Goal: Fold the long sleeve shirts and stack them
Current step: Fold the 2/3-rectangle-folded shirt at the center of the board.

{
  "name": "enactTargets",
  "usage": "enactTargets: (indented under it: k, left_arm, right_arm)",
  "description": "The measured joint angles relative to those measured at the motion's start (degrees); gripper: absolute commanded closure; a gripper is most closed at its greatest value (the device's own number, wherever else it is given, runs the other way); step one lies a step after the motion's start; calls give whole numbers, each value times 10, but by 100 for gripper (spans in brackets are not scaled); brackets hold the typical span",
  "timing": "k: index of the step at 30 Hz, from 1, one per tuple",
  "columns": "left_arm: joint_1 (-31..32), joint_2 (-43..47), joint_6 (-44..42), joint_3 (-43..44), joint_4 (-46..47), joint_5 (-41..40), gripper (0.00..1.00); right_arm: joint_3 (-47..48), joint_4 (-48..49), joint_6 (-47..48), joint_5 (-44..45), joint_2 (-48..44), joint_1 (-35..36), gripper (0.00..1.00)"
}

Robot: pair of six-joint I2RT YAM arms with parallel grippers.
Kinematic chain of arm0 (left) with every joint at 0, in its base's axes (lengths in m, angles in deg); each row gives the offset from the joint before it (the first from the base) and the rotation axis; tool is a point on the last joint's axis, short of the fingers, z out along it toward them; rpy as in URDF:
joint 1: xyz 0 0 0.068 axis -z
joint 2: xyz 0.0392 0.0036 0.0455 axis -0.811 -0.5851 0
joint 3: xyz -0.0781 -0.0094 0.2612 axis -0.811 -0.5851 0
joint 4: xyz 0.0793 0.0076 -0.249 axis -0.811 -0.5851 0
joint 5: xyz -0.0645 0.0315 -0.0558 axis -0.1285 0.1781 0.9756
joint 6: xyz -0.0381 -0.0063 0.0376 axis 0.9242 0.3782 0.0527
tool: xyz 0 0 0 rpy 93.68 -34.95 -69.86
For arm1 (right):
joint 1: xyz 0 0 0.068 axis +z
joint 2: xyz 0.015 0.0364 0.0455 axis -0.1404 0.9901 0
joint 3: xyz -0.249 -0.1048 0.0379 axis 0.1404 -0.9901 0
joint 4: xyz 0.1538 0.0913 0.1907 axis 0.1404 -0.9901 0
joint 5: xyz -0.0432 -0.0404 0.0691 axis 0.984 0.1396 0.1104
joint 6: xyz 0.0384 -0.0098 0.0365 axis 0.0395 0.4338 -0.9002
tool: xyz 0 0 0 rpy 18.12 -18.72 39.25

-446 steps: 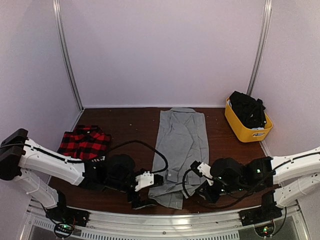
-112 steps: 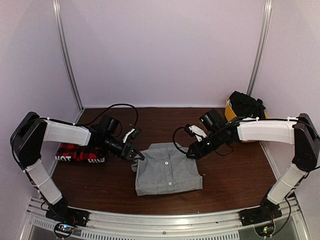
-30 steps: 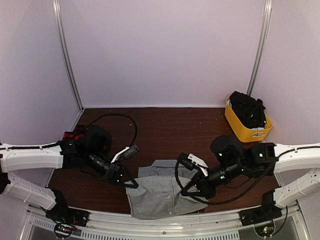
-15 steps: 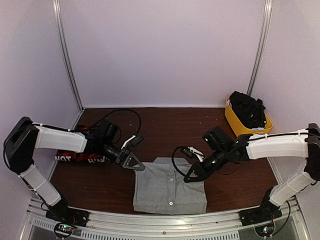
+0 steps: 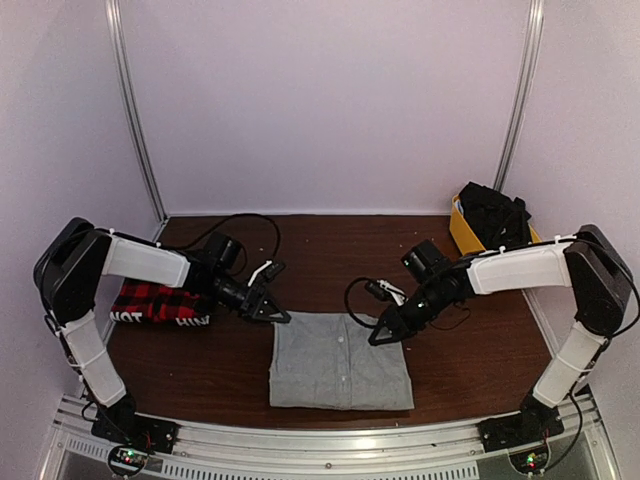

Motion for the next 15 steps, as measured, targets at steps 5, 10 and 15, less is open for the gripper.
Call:
enactTargets:
  k: [5,10,15]
  left_arm:
    - [0,-39,-8,24,-10,-23,81]
    - [0,-50,-22,29,-38,-72,61]
    - [0,-50,-35,36,-59,-123,2]
  right_arm:
    - [2,-3,3,3,19,-15,75]
    - [2,-4,3,26,20,-24,71]
    - [2,-9,2,59,20,-29,71]
